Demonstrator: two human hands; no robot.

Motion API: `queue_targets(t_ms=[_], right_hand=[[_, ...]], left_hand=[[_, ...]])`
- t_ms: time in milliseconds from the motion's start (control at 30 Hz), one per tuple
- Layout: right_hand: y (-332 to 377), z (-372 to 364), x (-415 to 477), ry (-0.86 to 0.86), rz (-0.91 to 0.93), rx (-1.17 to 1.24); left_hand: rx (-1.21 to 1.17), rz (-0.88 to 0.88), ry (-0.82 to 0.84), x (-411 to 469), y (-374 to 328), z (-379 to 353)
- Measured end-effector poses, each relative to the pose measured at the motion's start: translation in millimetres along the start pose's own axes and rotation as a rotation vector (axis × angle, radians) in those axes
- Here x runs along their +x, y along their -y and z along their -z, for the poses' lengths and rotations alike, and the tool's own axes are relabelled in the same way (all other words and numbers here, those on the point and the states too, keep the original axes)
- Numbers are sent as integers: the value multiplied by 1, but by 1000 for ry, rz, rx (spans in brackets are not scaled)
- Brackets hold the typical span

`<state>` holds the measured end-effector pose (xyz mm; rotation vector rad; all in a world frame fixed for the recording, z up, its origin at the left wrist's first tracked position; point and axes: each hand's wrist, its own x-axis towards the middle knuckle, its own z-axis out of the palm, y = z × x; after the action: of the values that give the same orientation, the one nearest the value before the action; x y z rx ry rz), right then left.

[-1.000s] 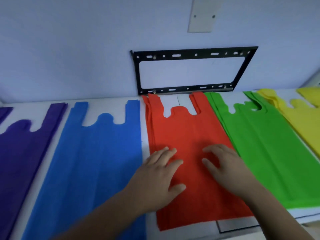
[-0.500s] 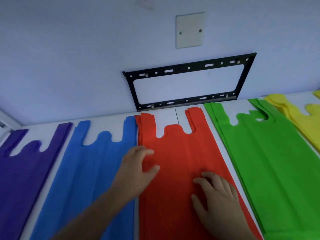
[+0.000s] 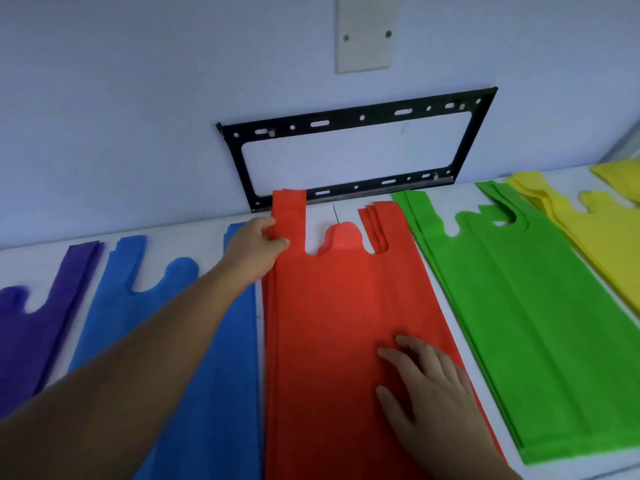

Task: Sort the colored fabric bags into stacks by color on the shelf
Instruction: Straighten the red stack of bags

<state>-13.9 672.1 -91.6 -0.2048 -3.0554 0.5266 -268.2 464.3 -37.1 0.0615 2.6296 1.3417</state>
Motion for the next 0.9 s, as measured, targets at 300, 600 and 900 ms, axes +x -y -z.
queue_targets(t_ms=[300,600,900], right_hand=[[-10,11,8,-20,53,101],[-28,34,96,-51,-201,370],[-37,43,163,31,-238,377]], left_hand=[[142,37,67,-88,15,-17],[34,78,-41,-140,26,-32],[137,5,11,-178,37,-28]])
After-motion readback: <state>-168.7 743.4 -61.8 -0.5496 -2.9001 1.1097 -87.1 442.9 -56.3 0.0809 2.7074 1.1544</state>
